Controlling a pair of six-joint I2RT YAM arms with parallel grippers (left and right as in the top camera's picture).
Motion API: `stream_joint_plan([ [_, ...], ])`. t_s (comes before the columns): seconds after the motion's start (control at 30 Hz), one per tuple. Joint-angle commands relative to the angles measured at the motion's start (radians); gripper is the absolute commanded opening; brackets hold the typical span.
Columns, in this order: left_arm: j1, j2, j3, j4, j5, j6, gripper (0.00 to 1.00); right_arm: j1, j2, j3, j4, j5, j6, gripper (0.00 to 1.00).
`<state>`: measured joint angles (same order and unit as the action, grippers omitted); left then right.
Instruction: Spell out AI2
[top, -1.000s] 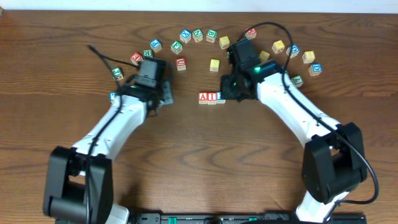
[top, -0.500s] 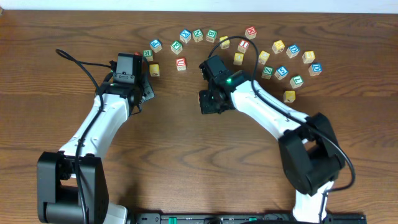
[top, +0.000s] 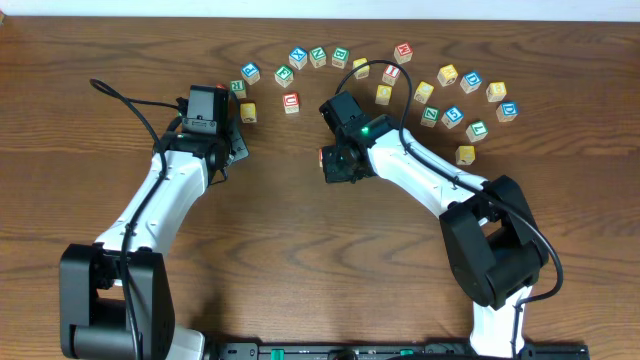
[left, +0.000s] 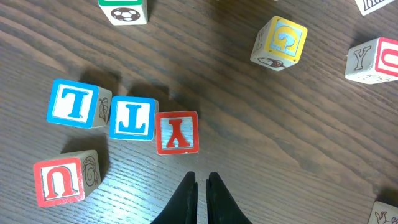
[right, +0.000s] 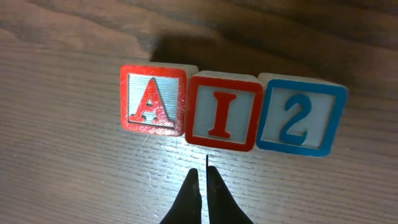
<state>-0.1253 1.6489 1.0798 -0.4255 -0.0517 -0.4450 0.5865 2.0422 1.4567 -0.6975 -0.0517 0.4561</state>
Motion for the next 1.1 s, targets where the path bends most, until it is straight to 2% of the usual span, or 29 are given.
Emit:
stream_joint_plan([
  [0.0, 0.003, 0.001, 0.004, -0.004, -0.014, -0.005, 0.08, 0.001, 0.006, -0.003, 0.002, 0.024, 0.011, 0.01],
  [1.07, 0.003, 0.001, 0.004, 0.005, -0.013, -0.005, 0.08, -0.005, 0.006, -0.025, 0.034, 0.027, 0.027, 0.04],
])
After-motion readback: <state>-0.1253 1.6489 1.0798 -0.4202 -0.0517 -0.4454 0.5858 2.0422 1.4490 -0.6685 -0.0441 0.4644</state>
